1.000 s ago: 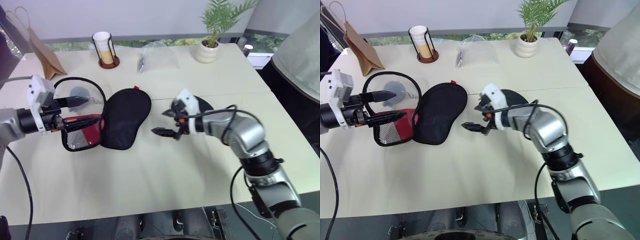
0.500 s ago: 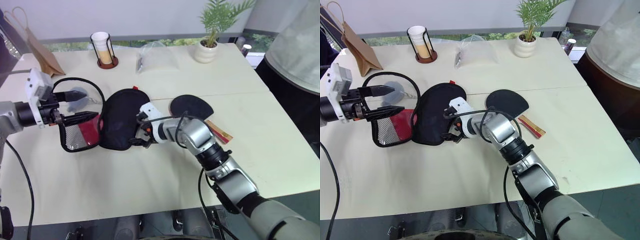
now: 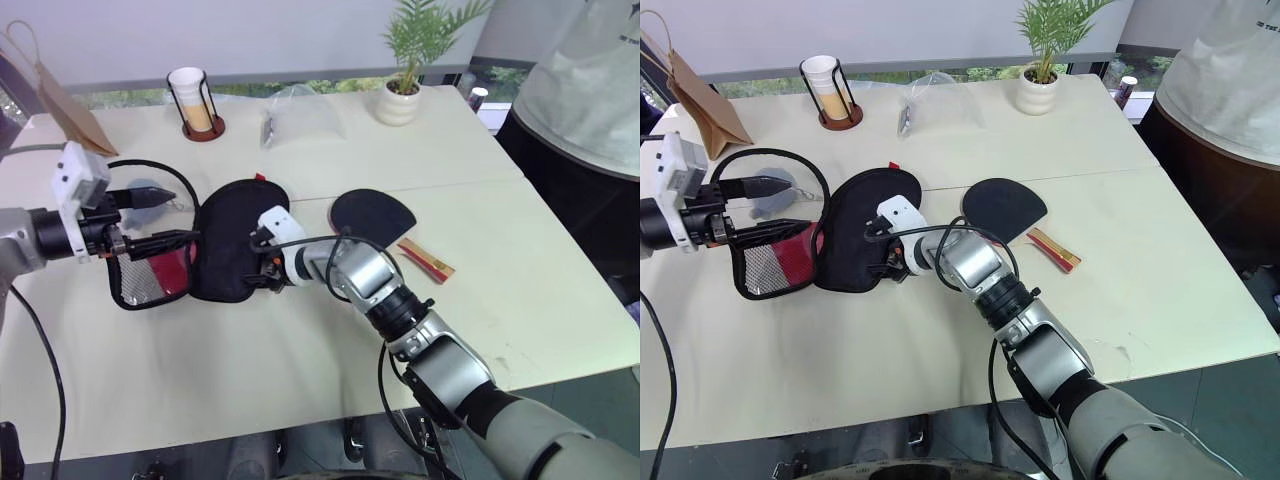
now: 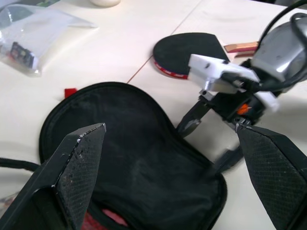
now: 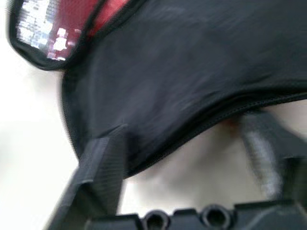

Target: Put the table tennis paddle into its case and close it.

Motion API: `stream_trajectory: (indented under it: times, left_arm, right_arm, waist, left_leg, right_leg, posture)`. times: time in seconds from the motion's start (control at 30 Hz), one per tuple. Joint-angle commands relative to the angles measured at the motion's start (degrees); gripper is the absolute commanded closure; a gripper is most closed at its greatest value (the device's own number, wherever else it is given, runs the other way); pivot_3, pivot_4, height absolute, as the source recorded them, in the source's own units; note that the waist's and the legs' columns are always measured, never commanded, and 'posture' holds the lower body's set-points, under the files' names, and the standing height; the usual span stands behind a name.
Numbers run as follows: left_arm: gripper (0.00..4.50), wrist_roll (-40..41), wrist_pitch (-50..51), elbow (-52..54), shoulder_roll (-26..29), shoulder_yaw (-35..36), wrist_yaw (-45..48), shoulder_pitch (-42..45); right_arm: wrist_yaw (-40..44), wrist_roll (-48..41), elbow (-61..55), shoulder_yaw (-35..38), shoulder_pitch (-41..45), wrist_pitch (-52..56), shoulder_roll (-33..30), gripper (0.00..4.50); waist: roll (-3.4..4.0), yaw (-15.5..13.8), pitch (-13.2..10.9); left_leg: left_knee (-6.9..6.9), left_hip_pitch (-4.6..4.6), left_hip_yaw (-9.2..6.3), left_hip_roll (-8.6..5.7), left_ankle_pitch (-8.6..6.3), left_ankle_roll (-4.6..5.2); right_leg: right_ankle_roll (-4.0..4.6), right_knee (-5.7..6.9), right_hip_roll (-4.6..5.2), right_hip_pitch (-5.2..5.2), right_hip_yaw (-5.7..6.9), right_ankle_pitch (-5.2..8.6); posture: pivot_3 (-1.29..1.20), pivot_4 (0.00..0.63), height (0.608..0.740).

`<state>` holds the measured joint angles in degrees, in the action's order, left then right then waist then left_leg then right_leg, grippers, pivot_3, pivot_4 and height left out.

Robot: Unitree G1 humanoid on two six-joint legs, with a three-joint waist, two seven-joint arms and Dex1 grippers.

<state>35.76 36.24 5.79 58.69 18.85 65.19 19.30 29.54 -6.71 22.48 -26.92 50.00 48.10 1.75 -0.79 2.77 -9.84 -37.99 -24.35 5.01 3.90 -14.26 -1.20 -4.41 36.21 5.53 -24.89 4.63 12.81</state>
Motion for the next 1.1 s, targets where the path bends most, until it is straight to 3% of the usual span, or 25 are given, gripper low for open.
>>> stream_trajectory:
  times: [0.03,0.13,0.37,0.57,0.8,1.1]
  left_arm:
    - [0.00,0.81,0.47,1.97,1.30,2.56,-0.61,-0.29]
    - [0.00,0.78,0.53,2.43,1.06,2.87,-0.99,-0.85]
    - [0.00,0.77,0.18,2.68,-0.04,2.17,-2.08,-0.57]
    - [0.00,0.59,-0.66,2.32,-1.51,0.97,-2.42,0.11]
    - [0.00,0.09,-1.36,2.23,-3.48,-0.76,-2.56,1.26]
    - [0.00,-0.13,-2.25,2.00,-4.17,-2.08,-2.55,1.72]
  right_arm:
    - [-0.08,3.66,4.38,-2.89,-1.82,-1.58,0.07,2.99]
    - [0.93,5.21,3.61,-3.17,-2.64,-2.23,-0.77,4.47]
    - [6.92,2.70,-9.12,-0.82,-5.09,5.90,-7.46,4.47]
    - [15.72,-0.87,-24.89,-0.89,-7.31,10.79,-21.77,4.47]
    - [24.32,-2.09,-33.37,-1.89,-10.11,6.07,-35.63,4.47]
    - [30.86,-1.86,-34.88,-1.10,-13.47,-0.65,-43.87,4.47]
  waist:
    - [0.01,-0.03,0.01]
    - [0.01,-0.13,0.02]
    - [0.00,-0.97,0.02]
    - [0.01,-2.47,0.01]
    - [0.02,-2.07,-0.02]
    - [-0.01,-2.16,-0.03]
  left_leg:
    - [0.00,0.02,0.00,0.00,0.00,0.00]
    - [0.00,0.03,0.00,0.00,0.00,0.00]
    - [0.00,-0.04,-0.01,-0.04,0.00,-0.01]
    - [-0.01,-0.12,0.00,-0.09,0.00,-0.01]
    - [0.00,-0.12,0.00,-0.08,0.00,-0.01]
    - [0.00,-0.12,0.02,-0.08,0.00,-0.01]
  right_leg:
    - [0.00,0.00,0.00,0.02,0.00,0.00]
    - [0.01,0.00,0.00,0.03,0.00,0.00]
    - [0.01,-0.09,0.05,0.06,0.00,0.01]
    - [0.17,-0.18,0.08,0.06,0.00,0.10]
    - [0.16,-0.16,0.05,-0.01,0.00,0.11]
    - [0.16,-0.17,0.05,-0.02,0.00,0.12]
  posture:
    - [0.00,0.150,0.740]
    - [0.00,0.150,0.740]
    - [0.00,0.150,0.740]
    - [0.00,0.150,0.740]
    - [0.00,0.150,0.740]
    - [0.00,0.150,0.740]
